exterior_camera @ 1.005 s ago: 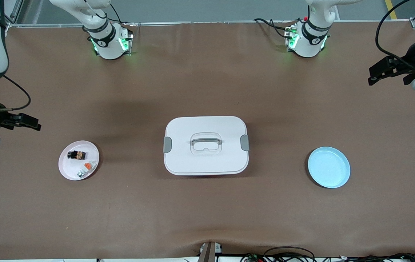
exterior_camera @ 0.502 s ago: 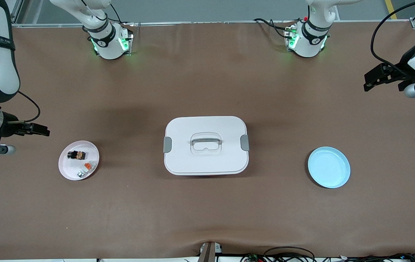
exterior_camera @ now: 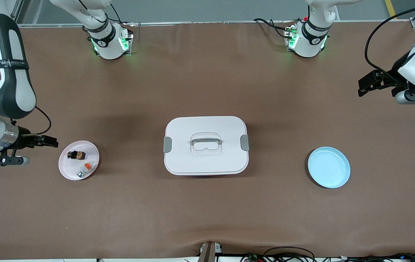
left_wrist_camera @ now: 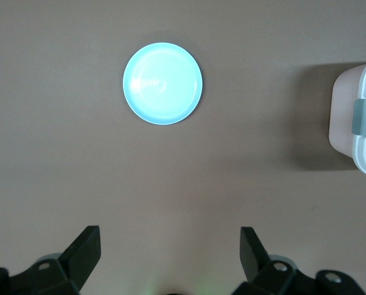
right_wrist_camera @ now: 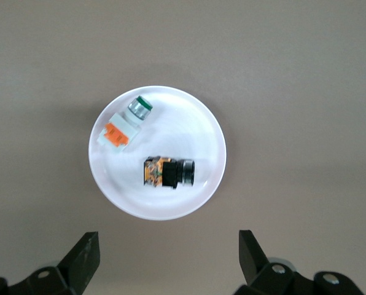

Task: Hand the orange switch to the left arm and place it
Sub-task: 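Move the right gripper down over the white plate, then grasp the black-and-orange switch block with the right gripper and lift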

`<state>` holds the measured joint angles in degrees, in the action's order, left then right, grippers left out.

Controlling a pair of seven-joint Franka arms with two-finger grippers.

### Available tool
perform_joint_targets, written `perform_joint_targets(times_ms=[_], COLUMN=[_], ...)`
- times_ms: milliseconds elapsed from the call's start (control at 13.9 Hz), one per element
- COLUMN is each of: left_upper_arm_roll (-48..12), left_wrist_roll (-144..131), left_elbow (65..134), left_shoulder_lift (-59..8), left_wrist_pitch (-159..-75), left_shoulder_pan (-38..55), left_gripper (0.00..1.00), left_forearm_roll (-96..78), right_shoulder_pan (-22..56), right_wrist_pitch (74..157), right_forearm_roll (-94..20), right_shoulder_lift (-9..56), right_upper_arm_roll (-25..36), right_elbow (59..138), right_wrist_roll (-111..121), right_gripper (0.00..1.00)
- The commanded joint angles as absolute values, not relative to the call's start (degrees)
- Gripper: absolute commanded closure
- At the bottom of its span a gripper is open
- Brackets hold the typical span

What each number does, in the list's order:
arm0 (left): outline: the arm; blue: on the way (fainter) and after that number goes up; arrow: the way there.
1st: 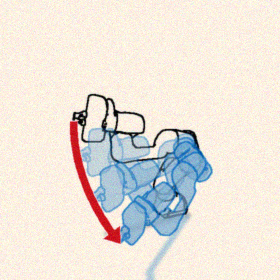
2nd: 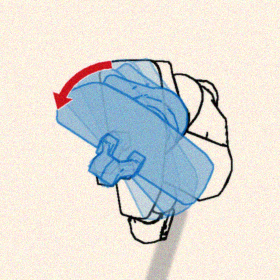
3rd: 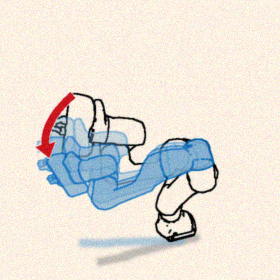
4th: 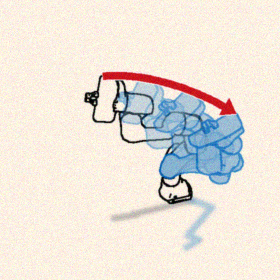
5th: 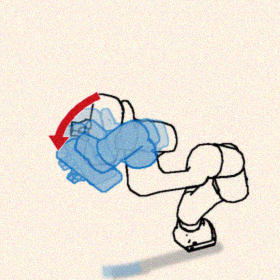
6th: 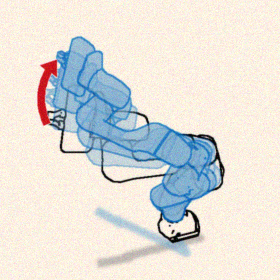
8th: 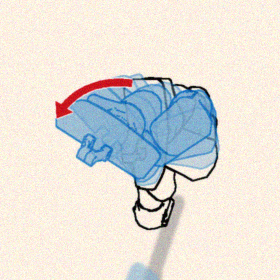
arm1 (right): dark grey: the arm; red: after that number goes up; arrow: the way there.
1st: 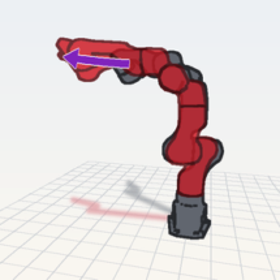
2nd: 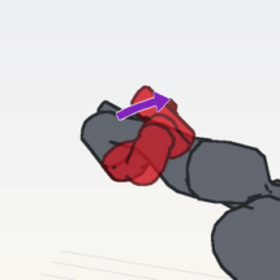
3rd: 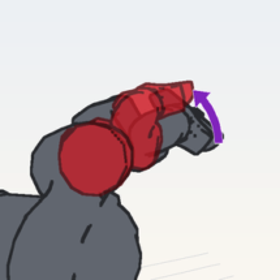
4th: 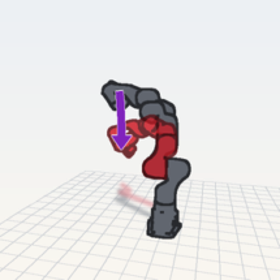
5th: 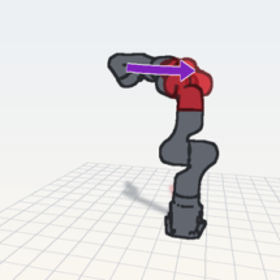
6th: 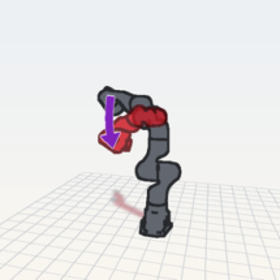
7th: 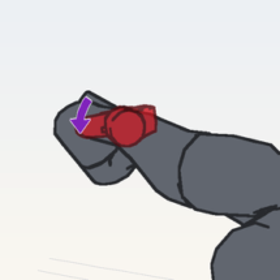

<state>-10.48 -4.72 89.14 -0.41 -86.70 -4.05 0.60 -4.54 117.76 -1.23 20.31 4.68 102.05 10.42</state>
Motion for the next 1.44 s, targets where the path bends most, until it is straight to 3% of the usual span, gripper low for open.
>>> perform_joint_targets(times_ms=[0,574,1364], left_upper_arm_roll=[-10.72,-10.72,-11.51], left_wrist_roll=[-4.83,-4.83,-4.83], left_elbow=[90.44,91.84,93.07], left_shoulder_lift=[-0.18,-0.18,-0.18], left_wrist_pitch=[-88.41,-88.86,-89.91], left_shoulder_pan=[-3.96,-3.96,-4.04], left_gripper=[0.0,0.0,0.0], left_forearm_roll=[1.32,1.32,1.32], right_shoulder_pan=[-5.1,-5.19,-4.13], right_wrist_pitch=[124.25,132.35,132.54], right_forearm_roll=[-1.23,-1.41,-1.93], right_shoulder_lift=[21.79,31.45,33.93], right_upper_arm_roll=[4.22,4.22,3.96], right_elbow=[104.84,104.68,104.85], right_wrist_roll=[11.34,10.99,10.46], right_gripper=[0.0,0.0,0.0])
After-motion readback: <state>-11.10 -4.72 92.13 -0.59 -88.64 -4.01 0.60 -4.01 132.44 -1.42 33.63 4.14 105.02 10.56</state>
